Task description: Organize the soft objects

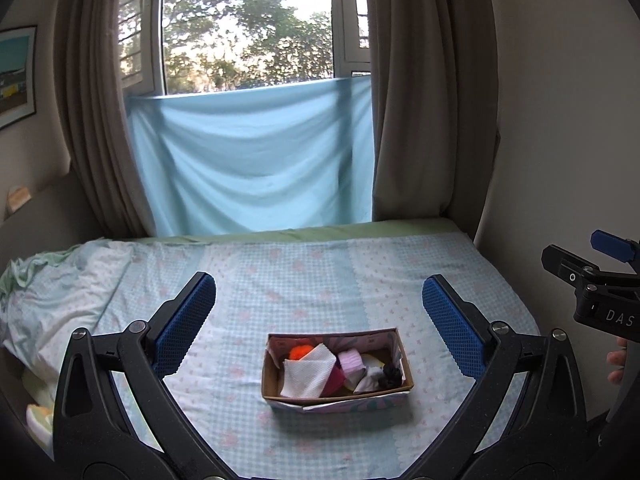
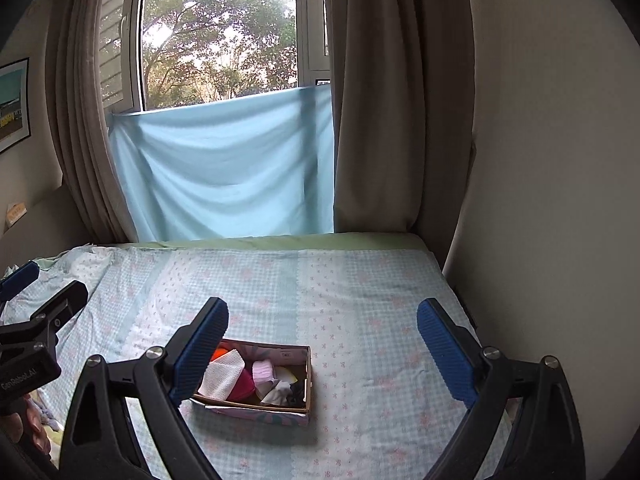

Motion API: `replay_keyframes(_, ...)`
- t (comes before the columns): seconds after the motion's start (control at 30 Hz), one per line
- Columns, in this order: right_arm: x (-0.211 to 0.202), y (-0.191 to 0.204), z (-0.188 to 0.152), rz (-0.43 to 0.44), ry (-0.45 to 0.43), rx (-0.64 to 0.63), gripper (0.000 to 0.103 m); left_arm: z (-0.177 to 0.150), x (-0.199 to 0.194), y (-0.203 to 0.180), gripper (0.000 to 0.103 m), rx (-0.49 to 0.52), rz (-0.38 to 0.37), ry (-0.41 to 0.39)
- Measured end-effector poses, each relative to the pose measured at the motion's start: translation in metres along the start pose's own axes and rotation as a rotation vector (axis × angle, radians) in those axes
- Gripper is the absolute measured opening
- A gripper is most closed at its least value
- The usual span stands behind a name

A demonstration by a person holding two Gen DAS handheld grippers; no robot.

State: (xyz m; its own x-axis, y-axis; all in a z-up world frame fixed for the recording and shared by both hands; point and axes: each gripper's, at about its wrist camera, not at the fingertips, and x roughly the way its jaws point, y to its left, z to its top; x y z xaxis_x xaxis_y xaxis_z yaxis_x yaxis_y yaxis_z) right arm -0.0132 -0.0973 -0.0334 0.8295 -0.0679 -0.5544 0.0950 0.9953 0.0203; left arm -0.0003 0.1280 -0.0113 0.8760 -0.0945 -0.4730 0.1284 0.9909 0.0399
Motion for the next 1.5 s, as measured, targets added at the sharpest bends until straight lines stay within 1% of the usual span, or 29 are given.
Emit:
replay_keyframes(0.27,-0.004,-0.001,-0.001,-0.008,-0.002,-0.003,0.094,-0.003,0.000,-0.002,0.103,-0.008,-0.013,0.008)
replay_keyframes(0.9,-0.006,0.002,0.000,-0.001,-0.002,-0.003,0.094,-0.004,-0.005,0.006,0.103,-0.022,0.012,-0.001)
replay_keyframes(1.5,-0.013,0.007,-0.001,-0.012,-0.026,0.004,0.094,-0.005,-0.009,0.008,0.103,-0.026,0.010,-0.010)
